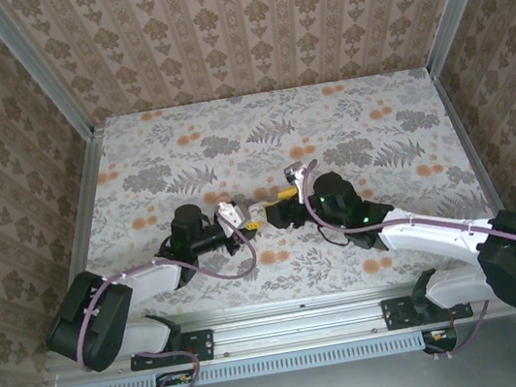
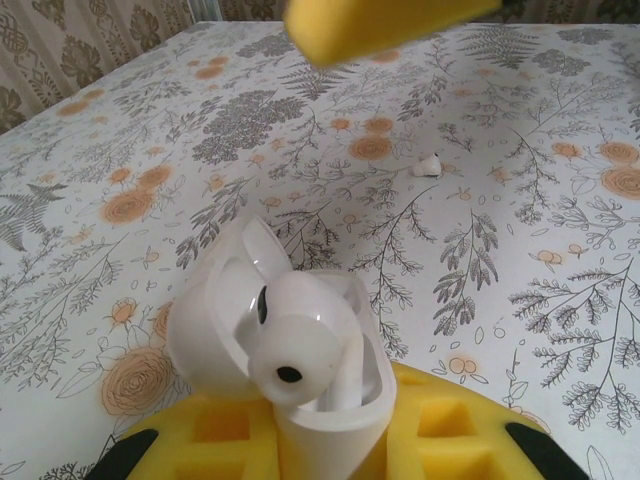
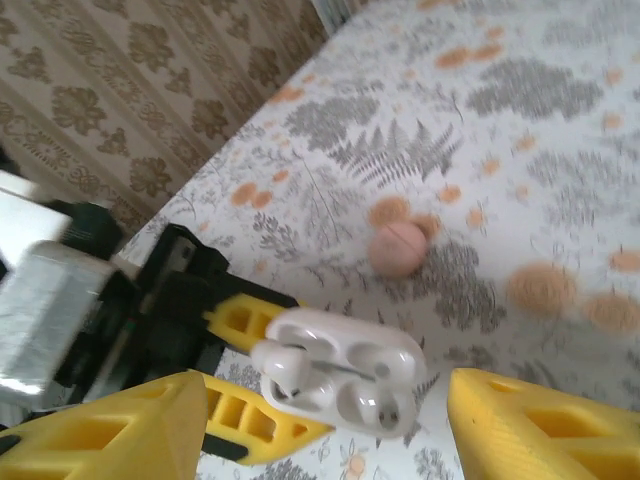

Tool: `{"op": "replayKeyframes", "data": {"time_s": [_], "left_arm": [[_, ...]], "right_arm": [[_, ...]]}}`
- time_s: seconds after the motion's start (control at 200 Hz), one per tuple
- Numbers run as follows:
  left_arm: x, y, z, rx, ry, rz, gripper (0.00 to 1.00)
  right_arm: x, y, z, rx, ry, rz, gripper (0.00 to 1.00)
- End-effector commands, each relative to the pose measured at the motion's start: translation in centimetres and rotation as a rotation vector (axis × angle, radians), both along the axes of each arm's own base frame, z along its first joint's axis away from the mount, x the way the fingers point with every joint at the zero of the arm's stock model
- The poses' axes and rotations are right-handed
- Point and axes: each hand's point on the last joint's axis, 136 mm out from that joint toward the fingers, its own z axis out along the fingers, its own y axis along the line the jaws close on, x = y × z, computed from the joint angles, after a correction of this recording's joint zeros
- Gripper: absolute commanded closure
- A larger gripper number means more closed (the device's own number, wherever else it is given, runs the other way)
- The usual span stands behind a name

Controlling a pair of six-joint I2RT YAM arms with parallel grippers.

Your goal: Insert wireless bluetooth earbuds into charging case

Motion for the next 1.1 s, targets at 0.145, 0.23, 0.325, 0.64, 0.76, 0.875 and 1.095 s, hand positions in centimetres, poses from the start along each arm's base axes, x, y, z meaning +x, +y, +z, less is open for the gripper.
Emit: {"op": "replayKeyframes", "data": {"time_s": [0.145, 0.23, 0.325, 0.64, 0.76, 0.875, 1.095], "left_arm": [[-0.1, -0.4, 1.5, -0.037, -0.029, -0.024, 0.98], [0.0, -0.4, 1.5, -0.036, -0.03, -0.022, 0.98], [-0.1, -0.3, 1.4, -0.034, -0.028, -0.023, 0.98], [-0.1, -0.3, 1.5, -0.036, -0.029, -0.023, 0.98], [-0.1, -0.3, 1.6, -0.036, -0.028, -0.022, 0.98], [-0.1, -0.3, 1.6, -0.036, -0.028, -0.023, 0.98], [0.0, -0.3, 1.7, -0.035, -0.029, -0.02, 0.98]], "right_arm": [[0.1, 1.1, -1.7, 0.085, 0.174, -0.019, 0.28], [0.8, 1.1, -2.1, 0.075, 0.191, -0.046, 0.26], [1.1, 1.5, -2.3, 0.072, 0.198, -0.044, 0.25], [1.8, 2.4, -3.0, 0.085, 0.22, -0.04, 0.24], [2.3, 2.3, -3.1, 0.086, 0.223, -0.059, 0.24], [2.5, 2.5, -3.4, 0.087, 0.231, -0.059, 0.23], [1.8, 3.0, -3.4, 0.098, 0.239, -0.007, 0.25]]}}
